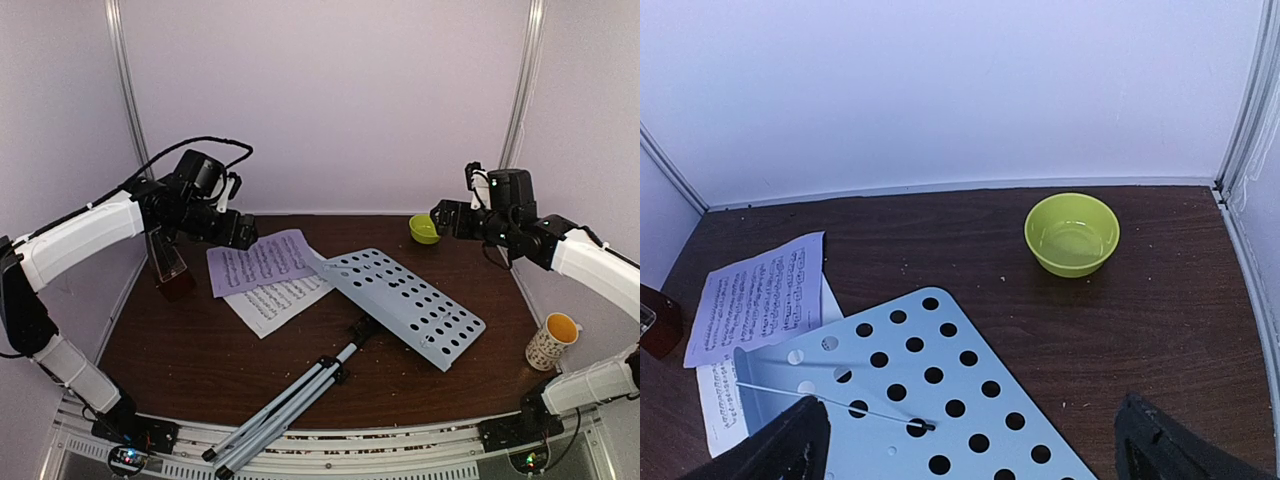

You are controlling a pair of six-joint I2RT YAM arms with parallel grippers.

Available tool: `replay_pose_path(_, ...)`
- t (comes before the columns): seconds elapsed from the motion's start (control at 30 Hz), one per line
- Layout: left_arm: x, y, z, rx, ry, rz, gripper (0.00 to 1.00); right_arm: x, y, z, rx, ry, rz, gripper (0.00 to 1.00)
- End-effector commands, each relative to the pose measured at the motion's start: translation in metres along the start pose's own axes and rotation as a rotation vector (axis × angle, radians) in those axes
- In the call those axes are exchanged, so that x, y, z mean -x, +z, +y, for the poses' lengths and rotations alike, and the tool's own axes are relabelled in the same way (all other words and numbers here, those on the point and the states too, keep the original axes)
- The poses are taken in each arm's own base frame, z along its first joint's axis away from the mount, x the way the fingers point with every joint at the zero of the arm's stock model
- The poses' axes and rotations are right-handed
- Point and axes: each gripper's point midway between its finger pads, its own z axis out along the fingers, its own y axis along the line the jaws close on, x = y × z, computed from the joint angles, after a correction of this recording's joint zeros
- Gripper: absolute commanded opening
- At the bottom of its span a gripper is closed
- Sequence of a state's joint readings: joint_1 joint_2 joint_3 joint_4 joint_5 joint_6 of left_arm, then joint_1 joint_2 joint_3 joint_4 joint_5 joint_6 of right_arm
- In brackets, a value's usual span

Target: Set up the instrument practice props

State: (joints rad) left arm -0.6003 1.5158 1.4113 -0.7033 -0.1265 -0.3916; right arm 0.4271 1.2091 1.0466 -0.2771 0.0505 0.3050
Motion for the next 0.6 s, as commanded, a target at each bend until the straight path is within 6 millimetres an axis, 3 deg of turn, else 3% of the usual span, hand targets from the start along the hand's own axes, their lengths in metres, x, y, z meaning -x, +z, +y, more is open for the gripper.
replay_pose_path(0.0, -0.010, -0.007, -0.038, -0.073, 0.133, -0.014, 0.98, 0.019, -0.014, -0.001, -0.003, 0.044, -0.094, 1.00)
replay_pose_path(0.27, -0.062, -0.020, -0.108, -0.226, 0.332, 0.058, 0.98, -0.005, -0.007, -0.016, 0.020, 0.102, -0.001, 1.00)
replay_pose_path(0.37, -0.070, -0.024, -0.135, -0.333, 0.350, 0.048, 0.98, -0.019, -0.003, -0.007, 0.091, 0.118, 0.041, 1.00)
replay_pose_path(0.57, -0.068, -0.023, -0.146, -0.383, 0.308, 0.036, 0.98, -0.072, 0.001, 0.034, 0.263, 0.080, 0.318, 1.00)
